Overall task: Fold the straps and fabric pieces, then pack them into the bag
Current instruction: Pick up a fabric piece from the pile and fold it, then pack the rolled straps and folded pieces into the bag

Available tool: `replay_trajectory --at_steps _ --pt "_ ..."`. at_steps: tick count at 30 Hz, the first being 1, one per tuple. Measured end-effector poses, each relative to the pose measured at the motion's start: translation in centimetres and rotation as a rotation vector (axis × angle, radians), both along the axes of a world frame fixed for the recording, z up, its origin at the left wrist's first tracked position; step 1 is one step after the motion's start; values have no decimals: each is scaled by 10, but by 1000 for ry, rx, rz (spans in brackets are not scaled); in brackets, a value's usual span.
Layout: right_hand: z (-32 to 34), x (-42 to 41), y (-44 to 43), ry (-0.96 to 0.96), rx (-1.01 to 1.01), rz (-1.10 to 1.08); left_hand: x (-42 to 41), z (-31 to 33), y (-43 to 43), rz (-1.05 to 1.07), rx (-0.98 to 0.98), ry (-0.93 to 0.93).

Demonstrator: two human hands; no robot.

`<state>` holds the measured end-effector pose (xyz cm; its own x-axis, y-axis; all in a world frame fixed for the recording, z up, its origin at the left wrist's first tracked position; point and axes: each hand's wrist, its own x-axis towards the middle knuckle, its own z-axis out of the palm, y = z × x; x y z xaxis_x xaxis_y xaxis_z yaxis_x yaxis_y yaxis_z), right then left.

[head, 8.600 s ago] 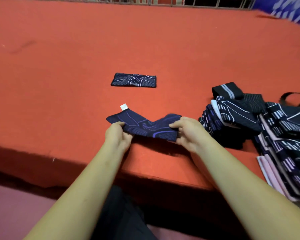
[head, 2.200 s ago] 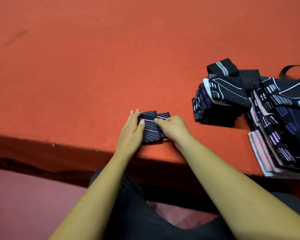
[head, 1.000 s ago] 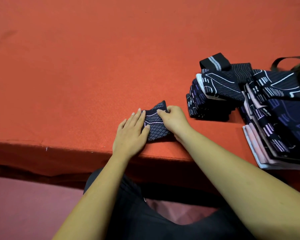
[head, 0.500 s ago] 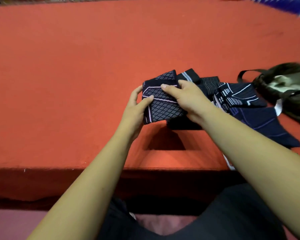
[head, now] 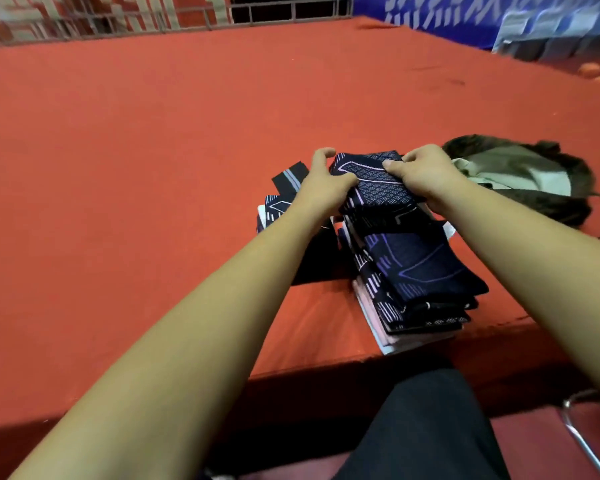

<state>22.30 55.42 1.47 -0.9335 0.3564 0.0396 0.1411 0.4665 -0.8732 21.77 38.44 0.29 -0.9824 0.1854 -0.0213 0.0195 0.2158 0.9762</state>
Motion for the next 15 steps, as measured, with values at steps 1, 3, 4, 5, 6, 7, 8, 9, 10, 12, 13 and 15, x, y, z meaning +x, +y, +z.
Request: replay_trajectory --at_steps 1,3,4,5,6,7,8,9,10,12,13,15 --pt "-3 -3 9 -5 24 -15 -3 -2 9 -21 -43 12" --pt "-10 -7 23 -17 80 -43 -7 -5 22 -56 -172 69" --pt "-13 -9 28 -26 114 -50 -9 -7 27 -70 -256 104" --pt "-17 -10 32 -48 155 -49 -10 -9 31 -79 -347 133" --pt "-22 -12 36 -72 206 -43 -11 -13 35 -84 -432 162" --pt "-26 -12 38 -91 254 -36 -12 -17 37 -89 -507 183" --pt "-32 -13 41 -104 293 -34 -11 -22 39 -96 -563 202" --pt "-36 -13 42 -110 317 -40 -10 -26 41 -100 -605 215" --pt "-40 -13 43 -102 331 -47 -10 -29 42 -102 -638 225" --pt "-45 -10 43 -82 327 -67 -9 -32 43 -95 -705 246" --pt "-45 -10 43 -80 326 -72 -8 -32 43 -90 -734 257" --pt "-42 -10 44 -78 342 -78 -9 -29 40 -66 -761 277"
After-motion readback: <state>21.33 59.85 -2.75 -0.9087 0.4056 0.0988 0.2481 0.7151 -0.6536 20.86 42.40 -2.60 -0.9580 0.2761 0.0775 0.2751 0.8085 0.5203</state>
